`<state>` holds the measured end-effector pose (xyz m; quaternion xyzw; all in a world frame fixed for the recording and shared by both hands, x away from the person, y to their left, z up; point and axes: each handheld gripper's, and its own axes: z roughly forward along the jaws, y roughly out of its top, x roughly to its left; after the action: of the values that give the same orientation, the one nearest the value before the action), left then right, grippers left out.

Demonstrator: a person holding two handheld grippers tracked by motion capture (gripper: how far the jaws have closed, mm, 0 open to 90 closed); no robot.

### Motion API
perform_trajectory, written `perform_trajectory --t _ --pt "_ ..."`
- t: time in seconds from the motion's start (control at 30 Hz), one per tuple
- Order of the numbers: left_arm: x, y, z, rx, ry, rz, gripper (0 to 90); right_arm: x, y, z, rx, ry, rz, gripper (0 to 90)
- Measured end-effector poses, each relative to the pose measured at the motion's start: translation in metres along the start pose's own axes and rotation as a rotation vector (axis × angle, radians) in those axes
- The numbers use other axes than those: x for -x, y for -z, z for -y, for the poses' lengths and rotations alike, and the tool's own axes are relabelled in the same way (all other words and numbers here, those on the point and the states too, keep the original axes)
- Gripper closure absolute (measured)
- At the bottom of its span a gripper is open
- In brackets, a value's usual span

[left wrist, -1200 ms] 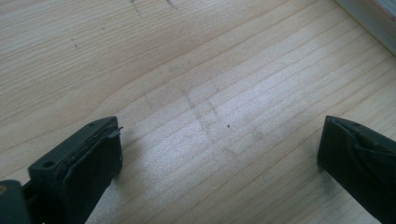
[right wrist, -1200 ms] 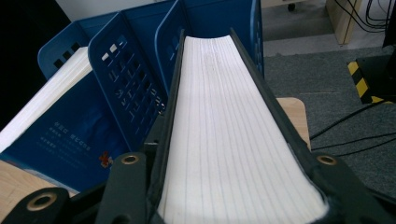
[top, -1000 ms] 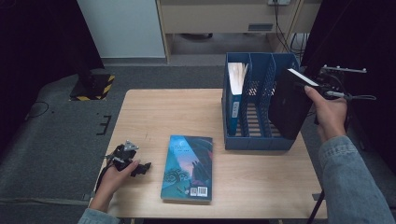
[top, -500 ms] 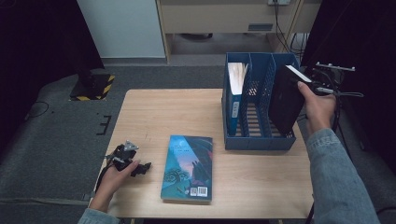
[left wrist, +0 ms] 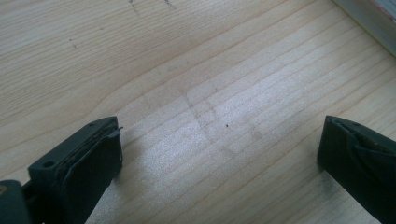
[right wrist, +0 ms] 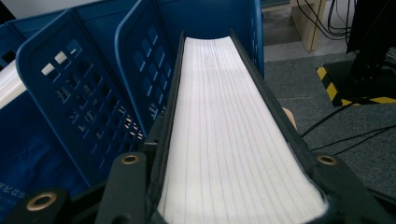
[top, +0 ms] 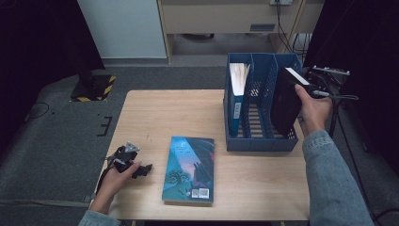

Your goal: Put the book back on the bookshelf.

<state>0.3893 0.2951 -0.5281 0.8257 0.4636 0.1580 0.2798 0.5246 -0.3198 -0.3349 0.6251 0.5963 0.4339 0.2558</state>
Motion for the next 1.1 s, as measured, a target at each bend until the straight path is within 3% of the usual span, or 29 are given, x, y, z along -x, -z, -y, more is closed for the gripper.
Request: perform_trajectory --t 0.23,1.1 --pt "0.000 0.000 0.000 0.000 0.000 0.000 0.0 0.002 -0.004 0.008 0.000 -0.019 0.005 52.6" --pt "0.000 0.000 0.000 0.000 -0.002 0.001 0.0 0.002 -0.014 0.024 -0.023 -0.004 0.017 52.4"
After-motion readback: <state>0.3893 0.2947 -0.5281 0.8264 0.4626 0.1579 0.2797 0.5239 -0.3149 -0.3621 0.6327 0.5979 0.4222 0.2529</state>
